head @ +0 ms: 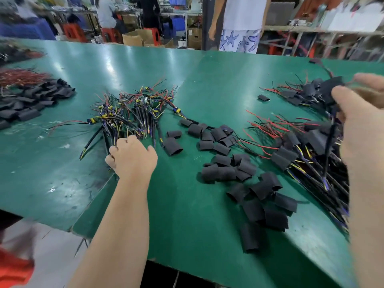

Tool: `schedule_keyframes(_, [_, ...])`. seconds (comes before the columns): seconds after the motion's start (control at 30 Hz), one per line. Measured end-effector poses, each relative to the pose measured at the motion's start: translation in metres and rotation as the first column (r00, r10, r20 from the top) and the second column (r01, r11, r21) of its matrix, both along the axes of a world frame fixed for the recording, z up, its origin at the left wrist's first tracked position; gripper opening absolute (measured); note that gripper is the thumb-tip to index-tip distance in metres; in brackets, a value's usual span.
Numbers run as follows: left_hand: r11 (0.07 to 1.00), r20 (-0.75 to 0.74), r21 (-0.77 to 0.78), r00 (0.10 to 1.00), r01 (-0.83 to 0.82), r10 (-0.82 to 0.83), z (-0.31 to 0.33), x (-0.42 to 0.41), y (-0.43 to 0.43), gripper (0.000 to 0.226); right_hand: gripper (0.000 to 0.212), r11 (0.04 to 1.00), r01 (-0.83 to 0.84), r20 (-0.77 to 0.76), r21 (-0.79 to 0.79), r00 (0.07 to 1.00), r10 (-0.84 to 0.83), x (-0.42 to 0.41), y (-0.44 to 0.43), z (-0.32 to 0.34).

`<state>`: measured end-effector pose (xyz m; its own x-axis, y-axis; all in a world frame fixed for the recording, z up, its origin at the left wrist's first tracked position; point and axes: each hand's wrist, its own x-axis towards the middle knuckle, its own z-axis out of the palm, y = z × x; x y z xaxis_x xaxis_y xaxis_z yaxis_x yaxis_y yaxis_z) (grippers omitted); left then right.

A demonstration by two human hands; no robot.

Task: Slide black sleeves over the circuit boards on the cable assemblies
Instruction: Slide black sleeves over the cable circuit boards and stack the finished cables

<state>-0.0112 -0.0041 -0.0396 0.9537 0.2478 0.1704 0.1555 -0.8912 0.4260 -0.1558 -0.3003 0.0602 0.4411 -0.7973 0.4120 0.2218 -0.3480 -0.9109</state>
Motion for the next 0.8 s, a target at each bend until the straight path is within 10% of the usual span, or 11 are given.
schedule_keyframes(0.27, [0.999,-0.011,0.034,1.0,-0.011,0.011,0.004,0.0,0.004,0.021,0.018,0.799,0.023,-0.434,-0.601,0.83,-0.35,0.011,-0.001,-0.046])
schedule_keyframes(0.53, [0.953,-0.094,-0.288,0.993,-0.091,0.067,0.025,0.0,0.002,0.01,0.016,0.81,-0.001,-0.386,-0.586,0.88,-0.278,0.016,0.027,-0.059])
schedule_keyframes(0.8, [0.595,0.152,-0.764,0.965,0.251,-0.212,0.043,-0.036,-0.005,0.021,0.016,0.904,-0.276,-0.434,-0.328,0.894,0.115,0.019,0.048,-0.061])
